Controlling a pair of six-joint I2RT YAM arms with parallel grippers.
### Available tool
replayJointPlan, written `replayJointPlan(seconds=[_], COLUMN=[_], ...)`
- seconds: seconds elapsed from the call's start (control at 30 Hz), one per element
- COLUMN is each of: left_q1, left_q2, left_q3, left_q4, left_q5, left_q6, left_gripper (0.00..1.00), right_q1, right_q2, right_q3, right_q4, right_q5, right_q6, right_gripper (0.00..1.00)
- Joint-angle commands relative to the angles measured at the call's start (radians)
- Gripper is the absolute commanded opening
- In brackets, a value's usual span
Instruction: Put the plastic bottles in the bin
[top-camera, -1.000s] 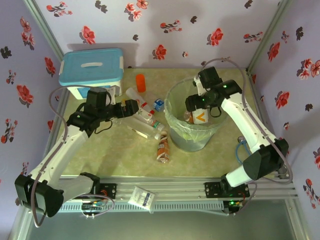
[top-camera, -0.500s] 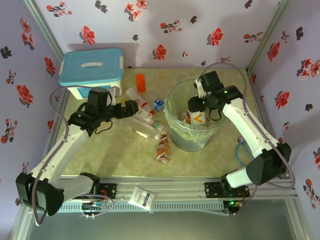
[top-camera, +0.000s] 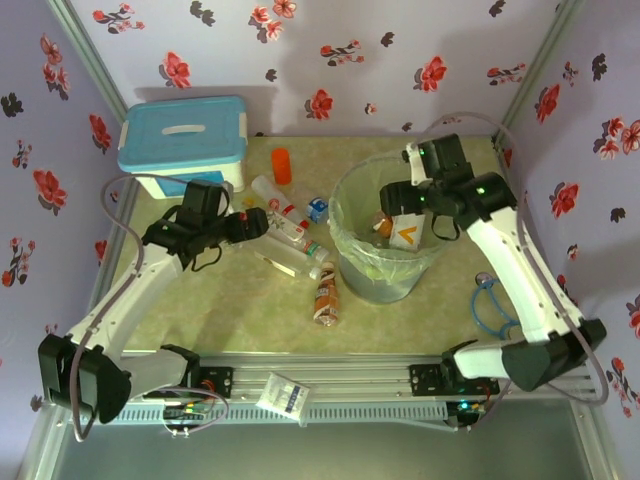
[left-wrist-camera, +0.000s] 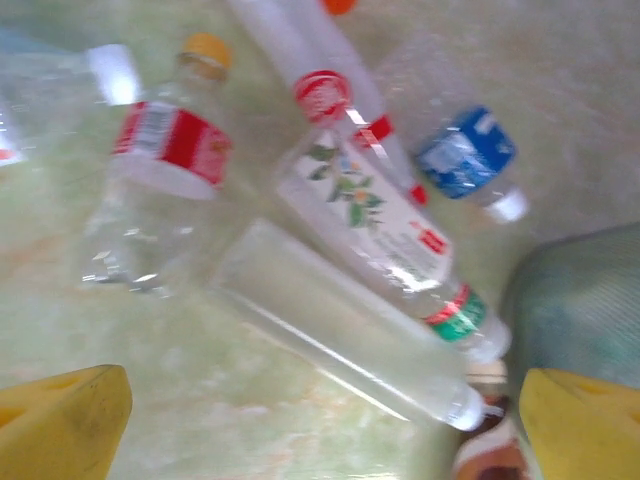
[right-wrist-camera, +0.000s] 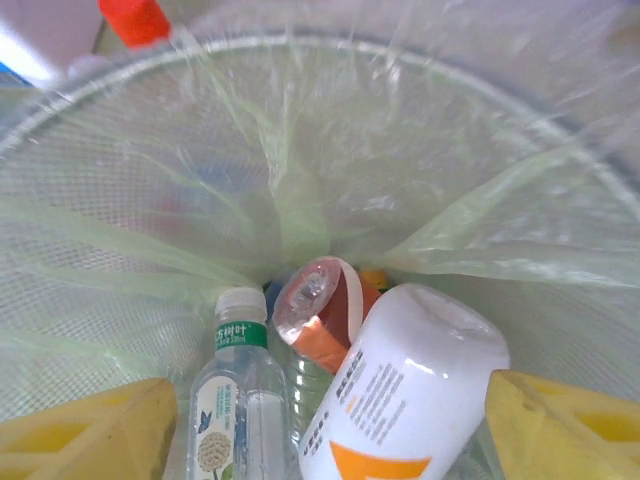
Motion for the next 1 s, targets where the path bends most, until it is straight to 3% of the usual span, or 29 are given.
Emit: replayJointPlan(seconds=[0.0, 0.1, 0.2, 0.4, 0.6, 0.97], left_q1=[0.063, 0.160, 0.282, 0.435, 0.522, 0.584], left_q2=[0.013, 0.027, 0.031, -0.026, 0.047, 0.406], left_q3=[-0.018, -0.026, -0.064, -0.255, -0.348, -0.263], left_q4=[-0.081, -0.073, -0.018, 0.192, 0.429, 0.726], left_q5=[-0.169, -0.237, -0.242, -0.167, -0.061, 0.048], left_q6=[0.029, 0.057, -0.005, -0.424, -0.744, -0.936], left_gripper=[1.00, 1.00, 1.00, 1.00, 0.99, 1.00], right_q1=[-0.011, -0.020, -0.022, -0.028, -0.028, -0.039], right_q2=[-0.066, -0.093, -0.101, -0.120, -0.123, -0.175], right_q3=[-0.019, -0.039, -0.056, -0.091, -0.095, -0.117], right_q4=[0.084, 0.128, 0.140, 0.142, 0.122, 0.063], right_q5=[0.029, 0.000, -0.010, -0.003, 0.006, 0.041], right_q6=[0.047, 0.071, 0.081, 0.090, 0.080, 0.058], right_gripper=[0.81, 0.81, 0.81, 0.81, 0.81, 0.81])
